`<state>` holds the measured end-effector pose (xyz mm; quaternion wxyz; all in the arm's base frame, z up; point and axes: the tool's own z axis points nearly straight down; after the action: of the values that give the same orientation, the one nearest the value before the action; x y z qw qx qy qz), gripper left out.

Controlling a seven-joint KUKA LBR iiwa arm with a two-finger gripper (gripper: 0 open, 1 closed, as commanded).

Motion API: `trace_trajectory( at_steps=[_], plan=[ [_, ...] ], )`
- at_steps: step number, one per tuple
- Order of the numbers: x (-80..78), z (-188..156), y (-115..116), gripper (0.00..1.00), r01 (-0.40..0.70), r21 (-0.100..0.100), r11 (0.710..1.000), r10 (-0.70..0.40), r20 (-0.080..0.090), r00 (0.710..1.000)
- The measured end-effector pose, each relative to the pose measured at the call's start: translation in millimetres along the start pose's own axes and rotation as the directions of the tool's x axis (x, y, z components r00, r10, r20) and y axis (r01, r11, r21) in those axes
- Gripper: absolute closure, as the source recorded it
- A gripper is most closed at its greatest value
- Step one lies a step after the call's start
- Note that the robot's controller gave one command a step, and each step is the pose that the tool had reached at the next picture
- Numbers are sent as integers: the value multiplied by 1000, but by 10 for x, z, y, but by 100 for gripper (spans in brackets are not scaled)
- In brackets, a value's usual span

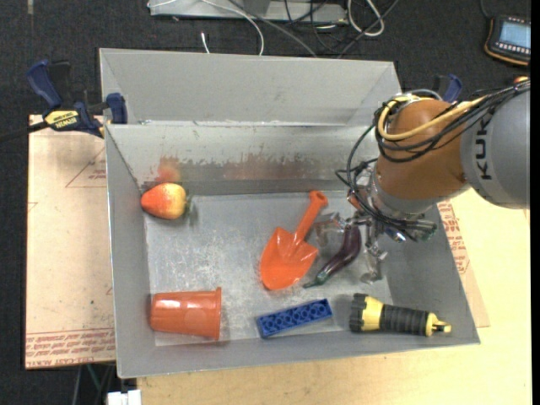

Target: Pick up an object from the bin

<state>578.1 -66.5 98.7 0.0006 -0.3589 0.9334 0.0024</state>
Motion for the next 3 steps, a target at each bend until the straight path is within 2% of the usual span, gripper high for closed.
trace_trajectory(
  at_steps=[1, 2, 3],
  plan=[
    [95, 296, -247, 0, 303, 8, 953, -303, 3, 953],
    [132, 287, -270, 100, 313, 2, 950, -313, 4, 950],
    [132, 287, -269, 100, 313, 2, 950, -313, 4, 950]
  ],
)
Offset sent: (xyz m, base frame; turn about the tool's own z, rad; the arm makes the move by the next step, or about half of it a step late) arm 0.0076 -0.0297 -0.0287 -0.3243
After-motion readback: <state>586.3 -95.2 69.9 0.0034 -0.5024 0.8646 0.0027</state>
